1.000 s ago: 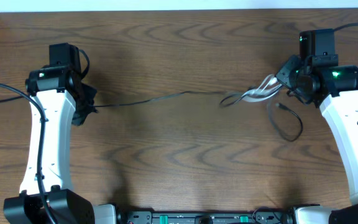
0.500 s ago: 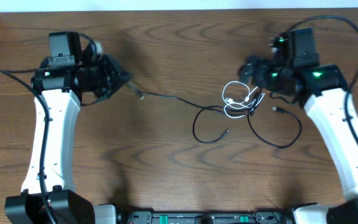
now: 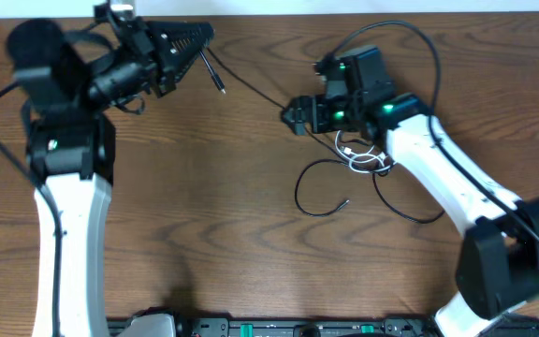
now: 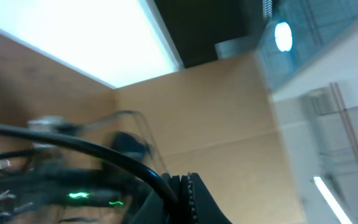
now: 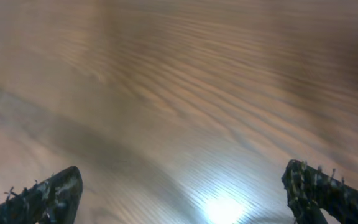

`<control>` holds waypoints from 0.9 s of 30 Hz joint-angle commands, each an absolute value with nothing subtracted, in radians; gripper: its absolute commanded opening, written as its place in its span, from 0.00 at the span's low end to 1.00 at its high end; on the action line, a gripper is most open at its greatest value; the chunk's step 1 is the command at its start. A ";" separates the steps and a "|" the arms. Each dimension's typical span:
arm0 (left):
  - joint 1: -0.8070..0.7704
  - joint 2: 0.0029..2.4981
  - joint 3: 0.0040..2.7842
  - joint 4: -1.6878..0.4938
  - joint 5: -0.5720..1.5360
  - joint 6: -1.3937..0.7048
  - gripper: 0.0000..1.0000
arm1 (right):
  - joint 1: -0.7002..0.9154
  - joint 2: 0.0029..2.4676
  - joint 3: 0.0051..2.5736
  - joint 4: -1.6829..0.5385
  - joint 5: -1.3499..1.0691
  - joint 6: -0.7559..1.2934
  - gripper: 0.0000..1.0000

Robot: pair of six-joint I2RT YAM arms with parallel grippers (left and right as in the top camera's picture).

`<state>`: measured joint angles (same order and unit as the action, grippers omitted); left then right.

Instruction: Untangle cables

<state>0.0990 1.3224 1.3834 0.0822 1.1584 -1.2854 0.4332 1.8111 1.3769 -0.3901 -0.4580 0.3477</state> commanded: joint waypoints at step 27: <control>0.099 1.291 1.398 -0.682 0.670 -0.907 0.08 | 0.199 1.526 1.380 -0.088 -0.934 1.028 0.01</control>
<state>0.0990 1.2739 1.3891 -0.6022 0.8494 -1.0664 0.2844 1.6493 1.3716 -0.1143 -0.8406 0.7959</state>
